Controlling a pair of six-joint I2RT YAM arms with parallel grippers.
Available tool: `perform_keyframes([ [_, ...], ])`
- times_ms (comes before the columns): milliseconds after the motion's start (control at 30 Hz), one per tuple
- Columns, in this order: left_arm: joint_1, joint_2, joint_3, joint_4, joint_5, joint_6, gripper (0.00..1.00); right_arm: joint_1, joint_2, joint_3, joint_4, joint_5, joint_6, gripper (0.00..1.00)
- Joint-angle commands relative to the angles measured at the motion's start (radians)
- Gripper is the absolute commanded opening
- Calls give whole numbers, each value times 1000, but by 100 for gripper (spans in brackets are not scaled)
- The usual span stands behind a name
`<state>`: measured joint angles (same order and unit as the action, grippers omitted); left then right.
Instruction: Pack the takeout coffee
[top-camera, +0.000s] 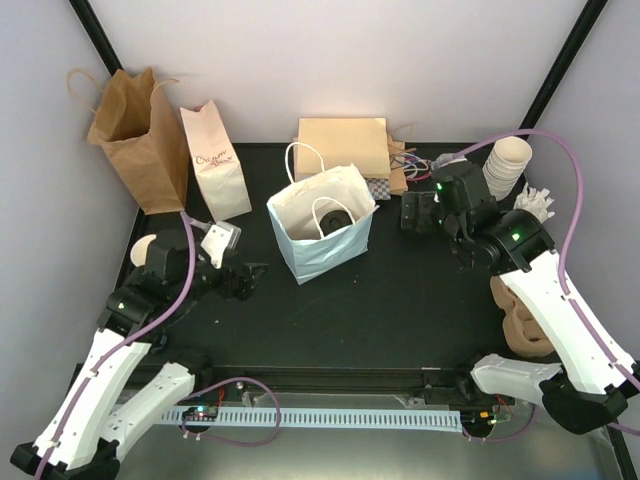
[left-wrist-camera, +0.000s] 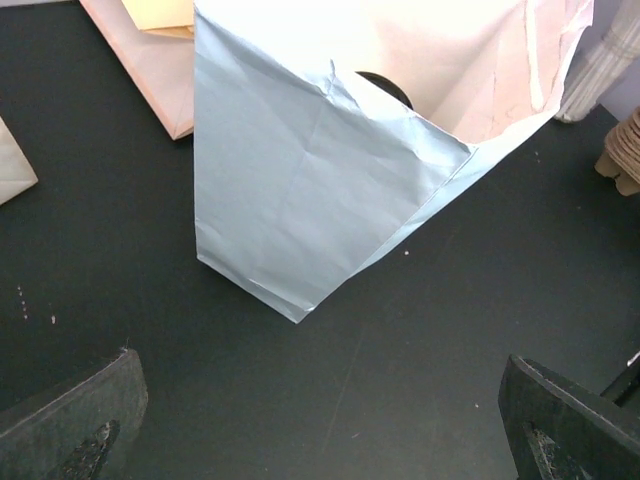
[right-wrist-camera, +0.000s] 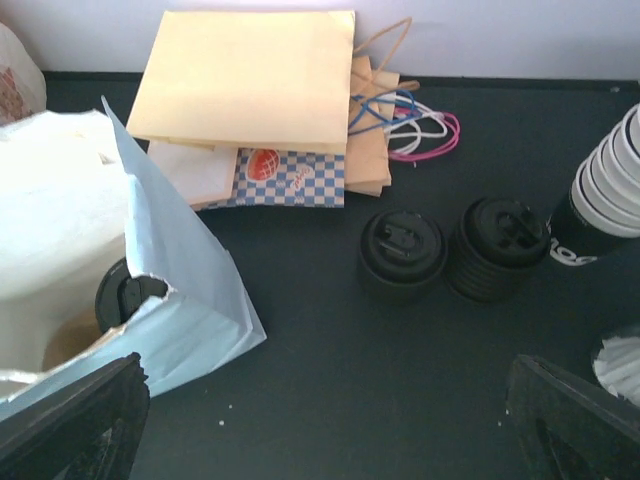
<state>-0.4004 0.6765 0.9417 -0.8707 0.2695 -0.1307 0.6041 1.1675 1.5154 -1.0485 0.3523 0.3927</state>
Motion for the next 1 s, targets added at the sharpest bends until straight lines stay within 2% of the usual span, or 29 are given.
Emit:
perform_keyframes([
  [0, 2, -31, -8, 78, -28, -11, 99, -3, -26, -30, -28, -21, 50, 100],
  [367, 2, -85, -141, 224, -61, -44, 99, -29, 73, 52, -44, 4, 27, 100],
  [500, 0, -124, -201, 258, -58, -68, 99, -153, 128, 124, -60, -79, 3, 100],
  [667, 0, -138, -213, 268, -59, -60, 99, -334, 226, 296, -121, -166, 2, 99],
  [800, -1, -134, -218, 273, -41, -54, 99, -505, 338, 429, -151, -260, 19, 93],
  [967, -6, -143, -225, 273, -51, -56, 99, -612, 484, 552, -151, -235, 17, 77],
])
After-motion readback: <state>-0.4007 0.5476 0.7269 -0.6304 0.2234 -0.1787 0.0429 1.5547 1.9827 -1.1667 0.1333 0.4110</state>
